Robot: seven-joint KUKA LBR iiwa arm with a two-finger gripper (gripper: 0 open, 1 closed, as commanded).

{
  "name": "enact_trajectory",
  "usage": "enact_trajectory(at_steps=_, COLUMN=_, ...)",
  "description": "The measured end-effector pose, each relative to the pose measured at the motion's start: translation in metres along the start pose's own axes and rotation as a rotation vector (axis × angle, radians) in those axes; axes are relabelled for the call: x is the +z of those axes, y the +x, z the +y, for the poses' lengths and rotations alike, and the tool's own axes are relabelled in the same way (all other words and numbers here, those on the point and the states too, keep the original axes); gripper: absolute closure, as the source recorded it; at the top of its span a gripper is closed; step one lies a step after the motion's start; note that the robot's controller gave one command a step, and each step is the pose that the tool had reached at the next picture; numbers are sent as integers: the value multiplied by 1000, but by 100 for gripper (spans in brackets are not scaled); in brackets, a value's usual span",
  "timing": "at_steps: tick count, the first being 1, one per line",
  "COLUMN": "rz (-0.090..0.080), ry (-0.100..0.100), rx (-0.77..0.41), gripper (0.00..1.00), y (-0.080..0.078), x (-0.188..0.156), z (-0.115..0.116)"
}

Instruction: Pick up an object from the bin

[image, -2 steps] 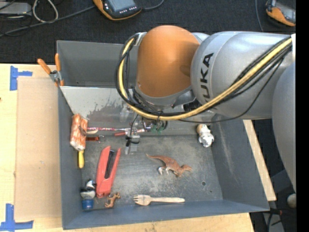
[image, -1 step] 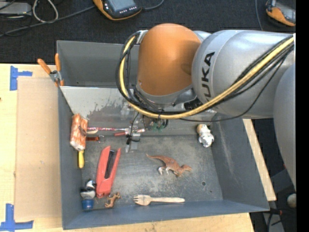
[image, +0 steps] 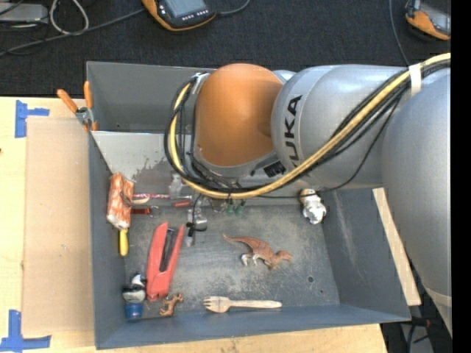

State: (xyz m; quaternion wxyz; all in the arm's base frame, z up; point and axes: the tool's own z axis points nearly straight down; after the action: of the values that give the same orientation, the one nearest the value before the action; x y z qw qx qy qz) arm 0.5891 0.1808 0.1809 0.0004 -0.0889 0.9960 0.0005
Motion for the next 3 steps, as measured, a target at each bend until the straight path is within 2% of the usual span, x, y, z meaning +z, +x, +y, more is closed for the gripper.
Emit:
enact_trajectory(at_steps=1, rz=-2, ry=1, rx=-528, gripper=0, y=-3, x=80, z=17)
enact_trajectory(at_steps=2, rz=-2, ry=0, rx=-669, gripper=0, y=-3, x=67, z=8)
enact_trajectory(at_steps=3, rz=1, ry=-3, rx=-1054, gripper=0, y=4, x=101, z=37)
